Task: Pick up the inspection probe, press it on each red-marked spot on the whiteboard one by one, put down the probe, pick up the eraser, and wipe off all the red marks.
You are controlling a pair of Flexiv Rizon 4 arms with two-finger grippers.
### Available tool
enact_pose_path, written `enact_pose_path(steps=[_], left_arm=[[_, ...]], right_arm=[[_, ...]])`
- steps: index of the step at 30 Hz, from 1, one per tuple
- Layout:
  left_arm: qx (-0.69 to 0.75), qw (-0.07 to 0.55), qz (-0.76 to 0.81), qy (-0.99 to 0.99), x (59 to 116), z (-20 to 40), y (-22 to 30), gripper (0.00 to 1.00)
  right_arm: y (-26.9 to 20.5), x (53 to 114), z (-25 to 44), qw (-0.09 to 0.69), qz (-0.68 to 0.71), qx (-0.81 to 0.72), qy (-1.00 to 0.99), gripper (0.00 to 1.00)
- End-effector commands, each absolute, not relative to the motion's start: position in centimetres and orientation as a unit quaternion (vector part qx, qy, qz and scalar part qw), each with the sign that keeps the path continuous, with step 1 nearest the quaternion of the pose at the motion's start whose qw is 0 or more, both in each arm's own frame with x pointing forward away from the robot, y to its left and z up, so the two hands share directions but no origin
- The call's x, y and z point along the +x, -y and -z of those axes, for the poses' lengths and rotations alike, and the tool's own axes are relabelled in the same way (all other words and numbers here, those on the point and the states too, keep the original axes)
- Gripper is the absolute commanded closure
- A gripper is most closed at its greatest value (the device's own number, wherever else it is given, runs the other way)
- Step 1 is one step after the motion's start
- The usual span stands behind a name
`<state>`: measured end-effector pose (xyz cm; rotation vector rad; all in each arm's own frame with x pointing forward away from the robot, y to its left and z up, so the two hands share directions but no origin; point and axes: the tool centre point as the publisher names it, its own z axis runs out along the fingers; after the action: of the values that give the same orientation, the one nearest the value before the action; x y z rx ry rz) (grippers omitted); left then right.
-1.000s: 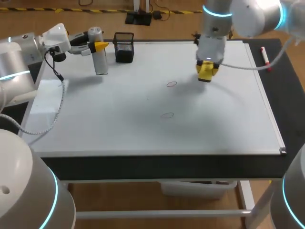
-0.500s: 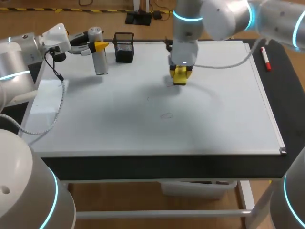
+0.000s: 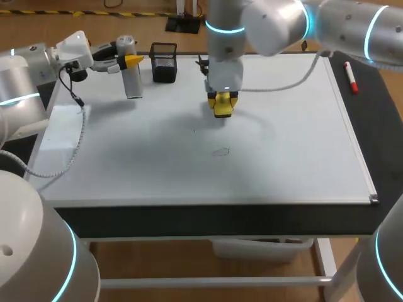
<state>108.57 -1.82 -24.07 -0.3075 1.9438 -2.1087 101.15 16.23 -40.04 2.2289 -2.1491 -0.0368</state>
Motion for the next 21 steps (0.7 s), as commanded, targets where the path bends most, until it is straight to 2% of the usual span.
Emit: enact_pose_path(steps=[1, 21], left_arm=[[-0.106, 0.128, 0.725, -0.669, 108.6, 24.0, 1.9, 1.00], [-0.106, 0.128, 0.725, -0.669, 108.6, 24.0, 1.9, 1.00]], right_arm=[[-17.2, 101.5, 40.6, 0.031, 0.009, 0.723, 0.690, 1.00], [-18.9, 102.0, 42.0, 0.021, 0.019, 0.735, 0.677, 1.00]])
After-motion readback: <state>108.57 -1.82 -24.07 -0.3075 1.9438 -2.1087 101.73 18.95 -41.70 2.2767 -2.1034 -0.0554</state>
